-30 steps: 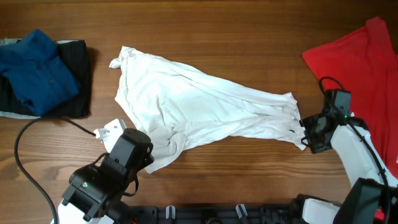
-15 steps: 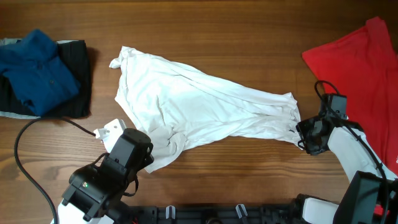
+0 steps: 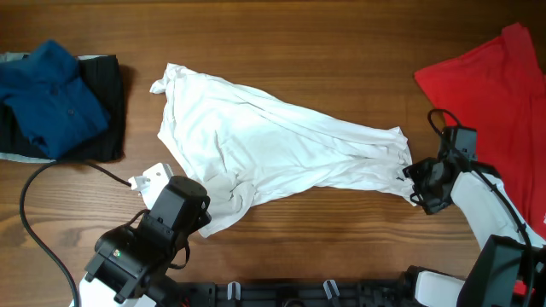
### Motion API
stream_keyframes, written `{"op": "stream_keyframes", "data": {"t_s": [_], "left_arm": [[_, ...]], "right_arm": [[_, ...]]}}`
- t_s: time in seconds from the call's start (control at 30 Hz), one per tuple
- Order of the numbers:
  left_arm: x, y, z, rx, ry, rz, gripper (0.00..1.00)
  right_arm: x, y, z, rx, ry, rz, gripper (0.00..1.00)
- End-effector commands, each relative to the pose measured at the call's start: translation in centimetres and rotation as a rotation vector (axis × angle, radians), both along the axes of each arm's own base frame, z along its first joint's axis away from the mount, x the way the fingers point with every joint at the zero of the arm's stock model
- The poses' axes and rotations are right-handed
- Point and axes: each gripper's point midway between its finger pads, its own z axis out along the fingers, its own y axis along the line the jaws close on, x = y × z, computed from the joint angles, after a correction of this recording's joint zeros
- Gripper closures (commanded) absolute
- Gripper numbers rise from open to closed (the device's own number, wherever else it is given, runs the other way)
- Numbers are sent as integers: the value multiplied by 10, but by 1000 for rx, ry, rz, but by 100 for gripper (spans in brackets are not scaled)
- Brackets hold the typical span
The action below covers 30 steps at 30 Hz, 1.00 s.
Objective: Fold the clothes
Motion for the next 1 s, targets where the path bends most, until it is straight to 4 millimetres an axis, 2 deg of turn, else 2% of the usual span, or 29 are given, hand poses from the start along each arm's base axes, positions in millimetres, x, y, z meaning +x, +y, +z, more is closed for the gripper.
{"op": "stream_keyframes", "data": {"t_s": [0.0, 0.13, 0.23, 0.33, 0.5, 0.53, 0.57, 0.63, 0.97], "left_arm": [[2, 4, 2, 9, -13, 23, 94], [2, 4, 2, 8, -13, 22, 93], [2, 4, 2, 9, -13, 22, 94], [2, 4, 2, 9, -13, 22, 94], [2, 4, 2, 9, -13, 23, 93], [2, 4, 2, 9, -13, 23, 93], [2, 4, 2, 9, -13, 23, 93], [2, 4, 2, 9, -13, 22, 93], [2, 4, 2, 9, -13, 22, 94]], "right_arm": [[15, 5, 9, 33, -52, 32, 34], [22, 6, 10, 39, -81, 35, 37], [22, 6, 10, 39, -81, 35, 46], [23, 5, 9, 39, -81, 34, 48], [24, 5, 9, 37, -88, 36, 47], [26, 5, 10, 35, -96, 37, 45], [27, 4, 11, 32, -100, 41, 38], [32, 3, 14, 24, -114, 59, 34], [52, -2, 26, 2, -189, 63, 33]]}}
